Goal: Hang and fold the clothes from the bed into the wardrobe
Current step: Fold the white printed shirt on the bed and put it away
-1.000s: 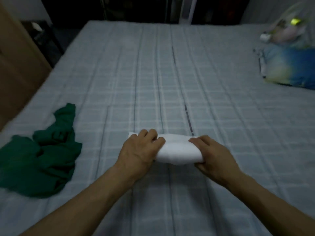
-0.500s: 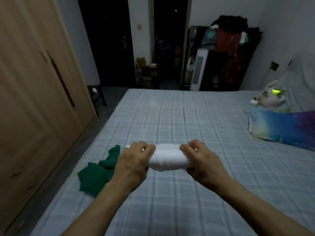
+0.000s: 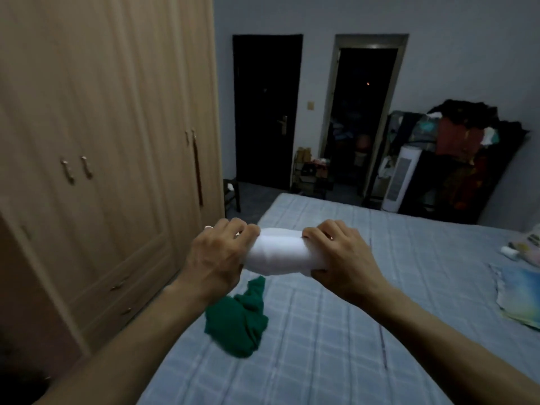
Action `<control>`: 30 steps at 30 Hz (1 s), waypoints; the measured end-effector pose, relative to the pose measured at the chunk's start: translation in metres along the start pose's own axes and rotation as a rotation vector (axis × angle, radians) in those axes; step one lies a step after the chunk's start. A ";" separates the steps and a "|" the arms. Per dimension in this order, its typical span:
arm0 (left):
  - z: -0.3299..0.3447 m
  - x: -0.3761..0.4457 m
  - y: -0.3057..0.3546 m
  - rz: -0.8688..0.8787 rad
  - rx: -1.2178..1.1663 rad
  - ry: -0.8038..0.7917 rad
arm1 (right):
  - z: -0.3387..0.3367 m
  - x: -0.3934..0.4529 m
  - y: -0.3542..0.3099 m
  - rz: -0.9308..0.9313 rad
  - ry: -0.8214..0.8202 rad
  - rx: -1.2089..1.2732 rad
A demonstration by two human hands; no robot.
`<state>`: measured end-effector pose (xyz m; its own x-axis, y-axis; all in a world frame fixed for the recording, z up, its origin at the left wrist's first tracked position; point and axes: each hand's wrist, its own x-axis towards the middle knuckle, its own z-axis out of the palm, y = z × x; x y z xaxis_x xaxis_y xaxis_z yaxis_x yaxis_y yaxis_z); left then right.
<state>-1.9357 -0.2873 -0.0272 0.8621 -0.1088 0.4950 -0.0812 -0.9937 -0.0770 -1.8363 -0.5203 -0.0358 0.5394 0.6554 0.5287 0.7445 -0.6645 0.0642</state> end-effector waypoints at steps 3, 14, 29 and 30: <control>-0.028 -0.032 -0.053 -0.042 0.024 0.034 | 0.004 0.038 -0.056 -0.062 0.044 0.039; -0.108 -0.202 -0.246 -0.253 0.151 0.111 | 0.045 0.148 -0.303 -0.330 0.076 0.211; -0.147 -0.351 -0.415 -0.750 0.381 0.017 | 0.155 0.302 -0.552 -0.821 0.048 0.519; -0.150 -0.353 -0.423 -0.782 0.402 0.006 | 0.163 0.312 -0.565 -0.848 0.057 0.545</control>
<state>-2.2807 0.1672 -0.0399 0.5943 0.5977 0.5382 0.7145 -0.6995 -0.0122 -2.0242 0.1179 -0.0455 -0.2601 0.8081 0.5285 0.9597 0.2766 0.0494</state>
